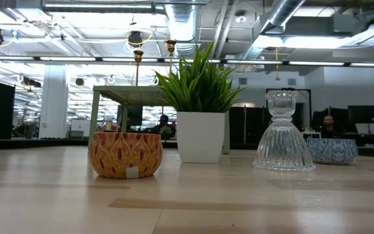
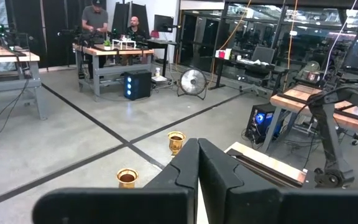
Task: Pick & Place candle stick holders
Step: Put the gold candle holder on the shelf aligned with the other gold candle holder
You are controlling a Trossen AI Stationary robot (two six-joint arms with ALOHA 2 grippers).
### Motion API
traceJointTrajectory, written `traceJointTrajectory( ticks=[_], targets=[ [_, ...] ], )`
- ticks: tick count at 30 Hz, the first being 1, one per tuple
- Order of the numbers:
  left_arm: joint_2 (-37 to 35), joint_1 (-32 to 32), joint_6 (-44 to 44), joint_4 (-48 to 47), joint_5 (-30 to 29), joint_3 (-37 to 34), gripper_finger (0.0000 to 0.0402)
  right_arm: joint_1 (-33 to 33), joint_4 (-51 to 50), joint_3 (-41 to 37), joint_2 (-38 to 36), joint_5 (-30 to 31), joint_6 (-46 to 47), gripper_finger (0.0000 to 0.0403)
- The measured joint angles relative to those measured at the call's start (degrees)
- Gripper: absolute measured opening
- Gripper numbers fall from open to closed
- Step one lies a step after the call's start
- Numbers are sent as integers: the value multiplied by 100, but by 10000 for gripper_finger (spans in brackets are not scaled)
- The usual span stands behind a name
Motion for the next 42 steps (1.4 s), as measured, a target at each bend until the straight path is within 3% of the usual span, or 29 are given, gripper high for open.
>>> traceJointTrajectory(
  ticks=[17, 42],
  targets=[
    [0, 2, 0, 31, -1, 0, 7, 106, 1287, 18, 1312, 1019, -148, 281],
    [0, 2, 0, 109, -2, 0, 7, 911, 1723, -459, 1354, 1797, 1549, 281]
  ],
)
